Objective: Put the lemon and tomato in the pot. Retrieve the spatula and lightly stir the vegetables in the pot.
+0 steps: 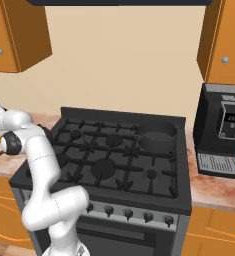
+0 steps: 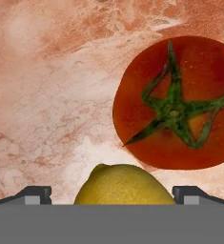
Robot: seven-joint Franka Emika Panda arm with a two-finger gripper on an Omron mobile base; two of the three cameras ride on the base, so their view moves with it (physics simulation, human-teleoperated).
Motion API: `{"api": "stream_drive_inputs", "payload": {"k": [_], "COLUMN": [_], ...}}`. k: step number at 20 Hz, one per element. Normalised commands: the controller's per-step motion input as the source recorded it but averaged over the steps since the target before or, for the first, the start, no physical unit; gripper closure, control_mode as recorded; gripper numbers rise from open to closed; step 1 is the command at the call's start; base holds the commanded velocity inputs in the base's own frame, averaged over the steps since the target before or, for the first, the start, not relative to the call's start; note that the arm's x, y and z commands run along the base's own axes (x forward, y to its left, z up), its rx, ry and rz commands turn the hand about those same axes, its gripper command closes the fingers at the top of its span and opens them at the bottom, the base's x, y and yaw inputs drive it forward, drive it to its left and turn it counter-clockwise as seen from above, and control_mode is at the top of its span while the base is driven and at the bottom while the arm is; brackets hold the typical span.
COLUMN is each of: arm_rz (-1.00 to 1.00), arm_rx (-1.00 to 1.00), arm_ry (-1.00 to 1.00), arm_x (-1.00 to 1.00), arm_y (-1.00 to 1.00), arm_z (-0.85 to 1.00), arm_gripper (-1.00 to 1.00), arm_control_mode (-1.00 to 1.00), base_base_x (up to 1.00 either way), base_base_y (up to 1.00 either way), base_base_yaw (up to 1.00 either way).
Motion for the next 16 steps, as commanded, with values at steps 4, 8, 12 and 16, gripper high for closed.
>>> {"api": "stream_drive_inputs", "payload": {"k": [4, 8, 12, 16], "arm_rz": [0.0, 0.0, 0.0, 0.0], "arm_rx": [0.02, 0.0, 0.0, 0.0], "arm_ry": [0.04, 0.02, 0.0, 0.02], "arm_x": [-0.25, -0.11, -0.05, -0.21], "arm_y": [0.0, -0.03, -0.02, 0.0], "arm_z": [-0.15, -0.03, -0.02, -0.06], "arm_gripper": [-1.0, -1.0, -1.0, -1.0], "arm_control_mode": [-1.0, -1.0, -1.0, -1.0], "base_base_x": [0.0, 0.0, 0.0, 0.0], "base_base_y": [0.0, 0.0, 0.0, 0.0], "base_base_yaw": [0.0, 0.0, 0.0, 0.0]}}
